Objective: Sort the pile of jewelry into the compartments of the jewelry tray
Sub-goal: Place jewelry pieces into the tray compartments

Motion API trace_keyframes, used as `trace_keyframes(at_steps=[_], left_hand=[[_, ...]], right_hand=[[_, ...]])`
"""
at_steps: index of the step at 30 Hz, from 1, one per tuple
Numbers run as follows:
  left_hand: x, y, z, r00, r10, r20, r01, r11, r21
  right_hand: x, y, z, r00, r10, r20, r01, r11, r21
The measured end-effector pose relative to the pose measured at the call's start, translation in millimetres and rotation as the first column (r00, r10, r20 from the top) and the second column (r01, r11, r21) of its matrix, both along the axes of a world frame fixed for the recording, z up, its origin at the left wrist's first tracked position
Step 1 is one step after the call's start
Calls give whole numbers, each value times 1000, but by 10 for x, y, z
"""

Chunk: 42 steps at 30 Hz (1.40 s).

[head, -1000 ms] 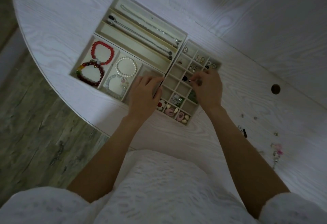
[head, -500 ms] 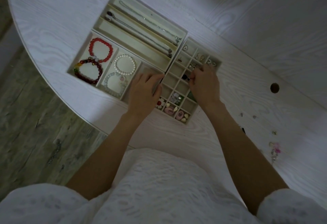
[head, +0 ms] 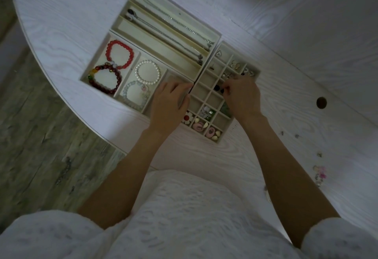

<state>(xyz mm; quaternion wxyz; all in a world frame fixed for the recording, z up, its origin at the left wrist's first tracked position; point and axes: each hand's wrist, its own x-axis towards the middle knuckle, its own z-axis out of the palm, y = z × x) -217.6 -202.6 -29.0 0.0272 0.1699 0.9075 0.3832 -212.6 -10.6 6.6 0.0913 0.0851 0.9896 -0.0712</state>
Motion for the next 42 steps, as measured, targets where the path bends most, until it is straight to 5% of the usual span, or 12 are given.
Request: trace_keyframes(at_steps=[7,26,33,42], left_hand=[[5,17,-11,1000,5,-22,-4,1000,6],[8,9,-42,1000,-3,12,4,999,-34],[2,13,41,996,-12,87,12,1000,-1],[2,45,68,998,-34,61,41,992,-118]], right_hand=[[-43,-135,59,998,49,29,-54,978,200],[30,-17,-73,995,-102,-12,100,992,-75],[599,120,163,965,-190,-179,136,951,-277],[1910,830,32,822,-568,-28,564,821,-87]])
